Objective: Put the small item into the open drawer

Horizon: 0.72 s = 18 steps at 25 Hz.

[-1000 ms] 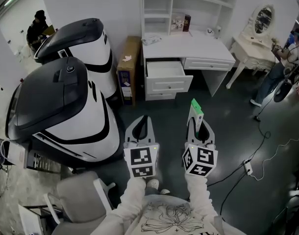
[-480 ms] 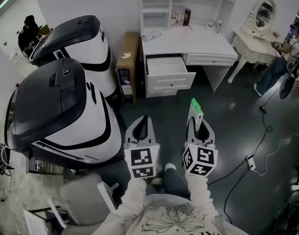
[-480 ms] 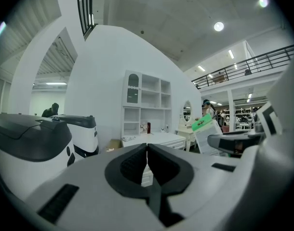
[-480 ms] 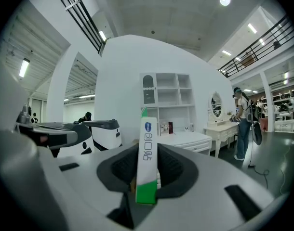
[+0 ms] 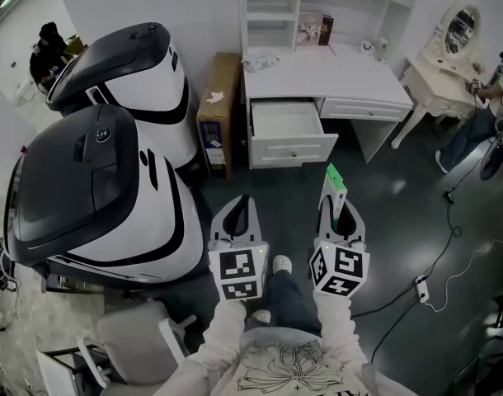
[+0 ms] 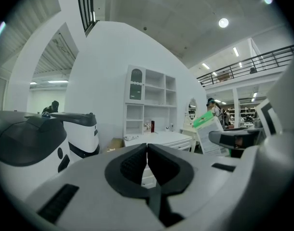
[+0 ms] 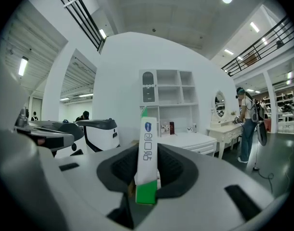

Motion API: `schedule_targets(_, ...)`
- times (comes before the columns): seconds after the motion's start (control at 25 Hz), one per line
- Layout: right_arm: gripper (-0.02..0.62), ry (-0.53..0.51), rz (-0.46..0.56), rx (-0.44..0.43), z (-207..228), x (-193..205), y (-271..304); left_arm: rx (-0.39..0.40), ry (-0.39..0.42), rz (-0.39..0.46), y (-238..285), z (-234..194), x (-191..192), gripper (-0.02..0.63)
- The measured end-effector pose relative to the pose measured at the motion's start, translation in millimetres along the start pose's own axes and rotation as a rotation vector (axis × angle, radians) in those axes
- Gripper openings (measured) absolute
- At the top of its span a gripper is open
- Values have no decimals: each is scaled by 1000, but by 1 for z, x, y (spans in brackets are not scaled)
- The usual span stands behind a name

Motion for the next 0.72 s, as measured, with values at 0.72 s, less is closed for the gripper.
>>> schedule_targets(0.72,91,4,3,-111,69,-56,212,-128,-24,-5,199,-7,-53,8)
Point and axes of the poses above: the fingertips, and each gripper's own axes: y forward along the fingers, z to its right, x out of its underside, the point moved 2 cm from there along -y, backward along the fingers, and after that the axes turned 5 degrees about y, right-handed, at the moved point
